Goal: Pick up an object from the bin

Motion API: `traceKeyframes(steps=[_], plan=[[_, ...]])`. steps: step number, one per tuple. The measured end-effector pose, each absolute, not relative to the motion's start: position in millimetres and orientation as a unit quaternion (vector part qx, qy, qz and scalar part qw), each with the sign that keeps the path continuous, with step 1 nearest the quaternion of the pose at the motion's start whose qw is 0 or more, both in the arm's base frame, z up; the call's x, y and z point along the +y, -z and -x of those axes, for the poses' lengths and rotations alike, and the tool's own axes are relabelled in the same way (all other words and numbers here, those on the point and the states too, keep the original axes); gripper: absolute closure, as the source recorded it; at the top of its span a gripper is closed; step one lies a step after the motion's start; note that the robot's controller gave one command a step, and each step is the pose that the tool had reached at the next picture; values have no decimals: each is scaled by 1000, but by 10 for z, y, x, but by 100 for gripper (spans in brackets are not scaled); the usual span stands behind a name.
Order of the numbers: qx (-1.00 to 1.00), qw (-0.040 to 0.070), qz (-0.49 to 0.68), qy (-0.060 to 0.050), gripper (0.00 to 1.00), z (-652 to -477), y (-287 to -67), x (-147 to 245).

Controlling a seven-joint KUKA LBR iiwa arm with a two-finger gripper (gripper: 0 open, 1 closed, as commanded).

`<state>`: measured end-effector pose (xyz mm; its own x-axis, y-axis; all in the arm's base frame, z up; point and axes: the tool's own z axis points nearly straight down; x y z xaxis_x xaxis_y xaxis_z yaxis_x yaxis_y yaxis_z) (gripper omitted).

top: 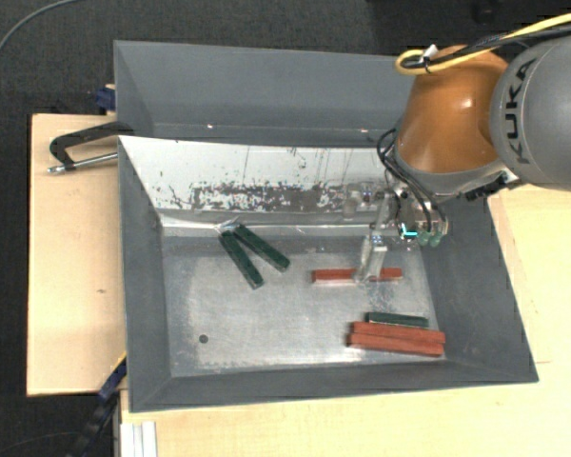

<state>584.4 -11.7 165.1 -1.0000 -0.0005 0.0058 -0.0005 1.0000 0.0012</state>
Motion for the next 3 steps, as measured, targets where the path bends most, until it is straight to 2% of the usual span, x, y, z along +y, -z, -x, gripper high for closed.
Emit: traceKeyframes(steps=[1, 2, 3], plan=[[-999, 4, -50, 1, 0, -5687, -663, 0], [-1000, -5, -16, 0, 0, -5739, -1028, -402], [-993, -2, 121, 1, 0, -5711, -1025, -160]])
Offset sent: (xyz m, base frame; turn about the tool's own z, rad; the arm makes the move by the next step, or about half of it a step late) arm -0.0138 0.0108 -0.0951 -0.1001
